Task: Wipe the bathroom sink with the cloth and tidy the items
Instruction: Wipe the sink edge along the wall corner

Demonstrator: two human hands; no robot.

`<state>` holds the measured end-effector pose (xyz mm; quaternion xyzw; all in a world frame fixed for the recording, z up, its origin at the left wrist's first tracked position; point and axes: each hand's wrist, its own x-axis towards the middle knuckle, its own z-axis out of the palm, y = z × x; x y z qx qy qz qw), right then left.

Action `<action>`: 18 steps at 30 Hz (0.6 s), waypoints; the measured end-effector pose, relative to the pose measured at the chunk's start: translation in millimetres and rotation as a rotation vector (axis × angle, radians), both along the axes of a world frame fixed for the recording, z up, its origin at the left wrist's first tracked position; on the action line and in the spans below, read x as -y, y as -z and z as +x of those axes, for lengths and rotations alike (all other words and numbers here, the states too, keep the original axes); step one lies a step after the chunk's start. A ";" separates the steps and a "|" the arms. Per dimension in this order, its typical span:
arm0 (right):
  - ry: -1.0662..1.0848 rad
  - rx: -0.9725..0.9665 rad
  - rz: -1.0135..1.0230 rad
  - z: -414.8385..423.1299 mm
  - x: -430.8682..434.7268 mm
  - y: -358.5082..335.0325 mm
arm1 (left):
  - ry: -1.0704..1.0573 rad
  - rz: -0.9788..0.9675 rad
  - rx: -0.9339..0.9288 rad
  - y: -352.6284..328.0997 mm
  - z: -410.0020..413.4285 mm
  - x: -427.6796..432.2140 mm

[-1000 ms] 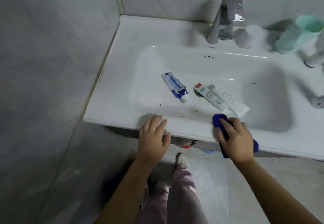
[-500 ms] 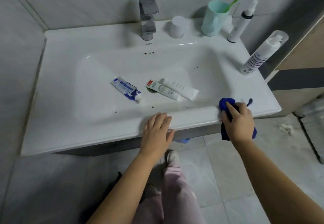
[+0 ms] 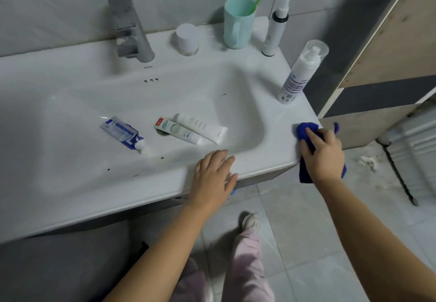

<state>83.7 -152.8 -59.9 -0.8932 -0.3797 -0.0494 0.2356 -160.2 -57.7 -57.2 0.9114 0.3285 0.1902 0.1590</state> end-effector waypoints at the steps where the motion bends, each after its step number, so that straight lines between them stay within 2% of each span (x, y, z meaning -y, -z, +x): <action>1: 0.010 0.005 0.028 -7.7 -0.8 2.0 | 0.011 -0.010 -0.001 0.9 12.0 1.2; 3: -0.111 0.016 0.094 -42.6 -5.5 6.6 | 0.020 -0.028 -0.032 4.1 32.6 5.3; 5: -0.345 0.033 0.089 -71.0 -5.7 10.3 | 0.019 -0.050 -0.068 7.3 45.0 10.0; 7: -0.497 0.053 0.048 -52.1 0.5 8.8 | 0.019 -0.050 -0.077 9.7 52.9 14.4; 12: -0.204 0.052 0.015 48.6 34.7 1.5 | -0.001 -0.030 -0.113 0.6 58.0 18.7; 16: -0.284 0.018 -0.061 56.1 37.7 -6.9 | -0.021 -0.055 -0.059 -24.8 83.8 12.6; 18: -0.204 -0.054 -0.029 59.5 37.1 -9.6 | -0.018 -0.075 0.009 -43.0 102.3 2.3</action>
